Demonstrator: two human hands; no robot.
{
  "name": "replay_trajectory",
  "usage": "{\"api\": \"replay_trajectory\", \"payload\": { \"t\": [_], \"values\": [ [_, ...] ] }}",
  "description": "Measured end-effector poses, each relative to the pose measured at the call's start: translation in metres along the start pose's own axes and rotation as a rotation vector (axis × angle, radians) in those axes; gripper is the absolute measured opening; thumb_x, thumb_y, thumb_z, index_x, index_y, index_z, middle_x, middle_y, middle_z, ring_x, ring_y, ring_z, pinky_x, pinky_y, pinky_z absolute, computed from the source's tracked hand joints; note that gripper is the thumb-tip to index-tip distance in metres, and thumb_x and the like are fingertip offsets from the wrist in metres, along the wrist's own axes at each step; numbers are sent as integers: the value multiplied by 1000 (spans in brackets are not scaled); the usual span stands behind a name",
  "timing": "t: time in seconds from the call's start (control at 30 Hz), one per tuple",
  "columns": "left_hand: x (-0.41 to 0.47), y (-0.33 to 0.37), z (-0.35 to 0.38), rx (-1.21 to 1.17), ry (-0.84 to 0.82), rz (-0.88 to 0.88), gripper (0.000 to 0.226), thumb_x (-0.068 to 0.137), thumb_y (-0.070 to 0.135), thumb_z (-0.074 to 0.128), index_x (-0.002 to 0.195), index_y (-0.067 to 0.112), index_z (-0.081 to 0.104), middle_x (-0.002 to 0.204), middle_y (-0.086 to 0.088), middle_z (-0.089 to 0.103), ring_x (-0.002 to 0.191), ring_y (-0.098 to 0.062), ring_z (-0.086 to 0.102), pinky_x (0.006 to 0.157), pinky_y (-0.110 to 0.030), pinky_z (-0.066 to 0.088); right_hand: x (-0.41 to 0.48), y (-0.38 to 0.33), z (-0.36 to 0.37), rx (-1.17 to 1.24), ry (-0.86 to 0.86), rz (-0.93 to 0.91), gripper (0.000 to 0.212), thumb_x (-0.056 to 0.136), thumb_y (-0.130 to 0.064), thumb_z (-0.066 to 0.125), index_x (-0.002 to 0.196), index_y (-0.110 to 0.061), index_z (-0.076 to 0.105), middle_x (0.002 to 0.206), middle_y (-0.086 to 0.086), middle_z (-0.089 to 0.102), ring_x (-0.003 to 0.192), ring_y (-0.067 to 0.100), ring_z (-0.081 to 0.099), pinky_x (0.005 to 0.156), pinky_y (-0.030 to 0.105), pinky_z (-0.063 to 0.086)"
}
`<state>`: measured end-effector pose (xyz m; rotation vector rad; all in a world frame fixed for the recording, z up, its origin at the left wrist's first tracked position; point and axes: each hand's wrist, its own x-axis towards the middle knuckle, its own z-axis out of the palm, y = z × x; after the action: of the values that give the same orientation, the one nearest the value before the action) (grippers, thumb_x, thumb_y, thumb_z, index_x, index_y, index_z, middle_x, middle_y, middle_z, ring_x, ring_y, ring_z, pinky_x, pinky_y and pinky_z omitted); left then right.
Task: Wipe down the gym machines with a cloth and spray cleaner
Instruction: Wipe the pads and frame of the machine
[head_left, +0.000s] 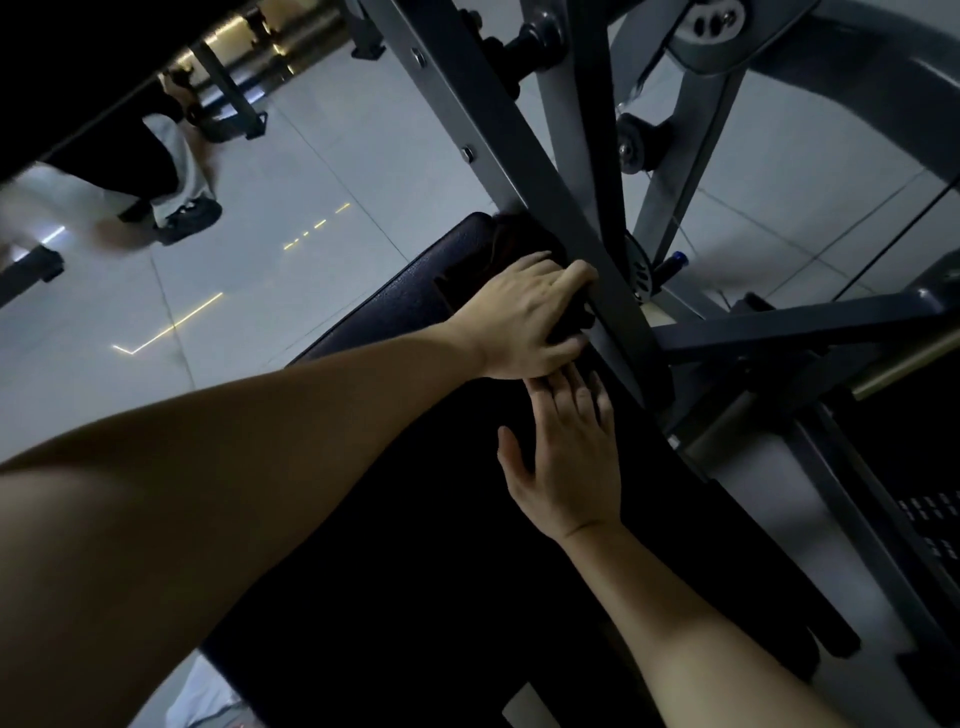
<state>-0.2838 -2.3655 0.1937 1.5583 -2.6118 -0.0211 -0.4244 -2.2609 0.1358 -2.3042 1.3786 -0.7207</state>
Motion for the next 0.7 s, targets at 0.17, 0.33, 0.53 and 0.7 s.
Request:
{"api": "replay_trajectory", "payload": {
  "t": [0.17, 0.33, 0.53, 0.7],
  "values": [
    [-30, -19, -25, 146, 75, -70, 65, 92, 58, 52, 146, 21, 48, 165, -4, 33, 155, -26, 22, 126, -56, 5, 37, 1, -43, 478, 311, 141, 33, 88, -5, 49, 118, -4, 63, 126, 13, 59, 118, 26, 57, 105, 24, 42],
    [-87, -23, -9, -5, 265, -790, 76, 95, 61, 36, 156, 15, 34, 162, -7, 34, 152, -24, 25, 126, -49, 12, 107, -23, -27, 149, 70, 196, 56, 94, -35, 46, 139, -2, 53, 138, 17, 55, 123, 36, 52, 103, 42, 40],
    [-85, -15, 1, 87, 316, -875, 70, 95, 57, 44, 149, 12, 40, 136, -9, 52, 127, -30, 47, 115, -42, 31, 160, -29, -23, -56, -79, 299, 25, 96, -17, 51, 120, -9, 55, 126, 13, 53, 115, 35, 57, 93, 42, 46],
    [-87, -14, 2, 120, 277, -872, 71, 96, 57, 41, 150, 12, 38, 139, -12, 50, 127, -33, 46, 113, -46, 33, 188, -41, -22, -30, 0, 226, 21, 98, -9, 46, 115, -9, 58, 120, 12, 62, 111, 34, 61, 90, 39, 45]
  ]
}}
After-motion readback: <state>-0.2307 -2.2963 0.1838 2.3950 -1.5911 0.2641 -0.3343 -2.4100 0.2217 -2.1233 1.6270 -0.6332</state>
